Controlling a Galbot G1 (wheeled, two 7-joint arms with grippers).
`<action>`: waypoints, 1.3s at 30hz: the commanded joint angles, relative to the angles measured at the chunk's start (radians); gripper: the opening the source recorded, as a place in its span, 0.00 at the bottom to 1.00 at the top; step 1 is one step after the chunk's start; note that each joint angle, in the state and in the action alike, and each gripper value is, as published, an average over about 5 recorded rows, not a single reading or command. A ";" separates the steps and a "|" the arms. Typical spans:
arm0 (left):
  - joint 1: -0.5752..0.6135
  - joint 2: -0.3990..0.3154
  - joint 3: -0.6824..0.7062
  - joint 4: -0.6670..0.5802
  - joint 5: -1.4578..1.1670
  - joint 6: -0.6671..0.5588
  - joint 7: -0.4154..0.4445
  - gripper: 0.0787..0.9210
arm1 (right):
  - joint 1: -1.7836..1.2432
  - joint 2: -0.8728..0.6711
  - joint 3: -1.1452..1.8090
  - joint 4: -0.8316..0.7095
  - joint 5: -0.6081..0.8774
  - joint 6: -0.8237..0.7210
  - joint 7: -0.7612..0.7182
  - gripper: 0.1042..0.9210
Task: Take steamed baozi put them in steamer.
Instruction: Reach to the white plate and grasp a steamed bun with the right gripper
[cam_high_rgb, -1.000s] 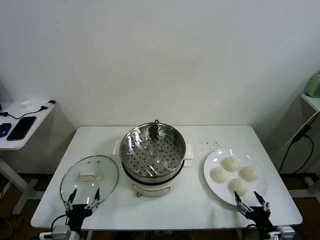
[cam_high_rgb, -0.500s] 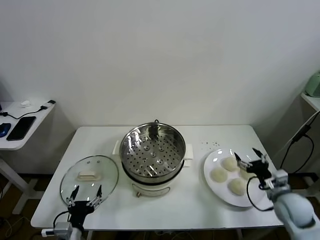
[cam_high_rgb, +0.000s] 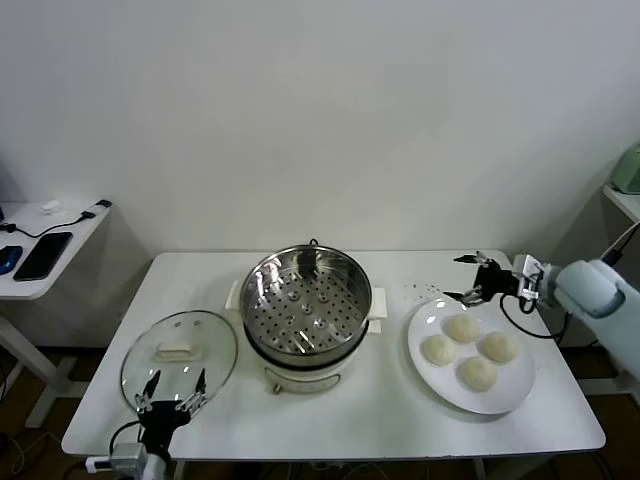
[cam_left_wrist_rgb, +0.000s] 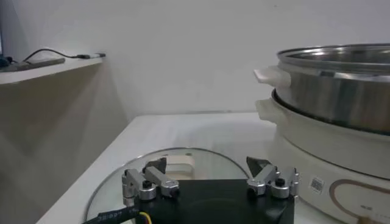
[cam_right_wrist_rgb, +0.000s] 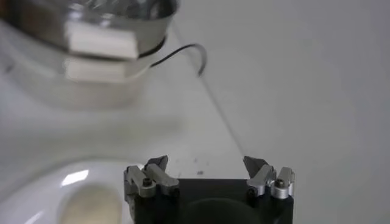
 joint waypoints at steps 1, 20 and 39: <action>-0.008 0.002 0.003 0.012 0.001 -0.003 0.002 0.88 | 0.694 0.041 -0.910 -0.179 0.009 0.058 -0.291 0.88; -0.011 -0.006 0.011 0.035 0.005 -0.009 0.004 0.88 | 0.317 0.290 -0.710 -0.315 0.087 -0.169 -0.093 0.88; -0.006 -0.014 0.014 0.036 0.008 -0.010 0.004 0.88 | 0.217 0.410 -0.639 -0.455 -0.018 -0.154 -0.064 0.87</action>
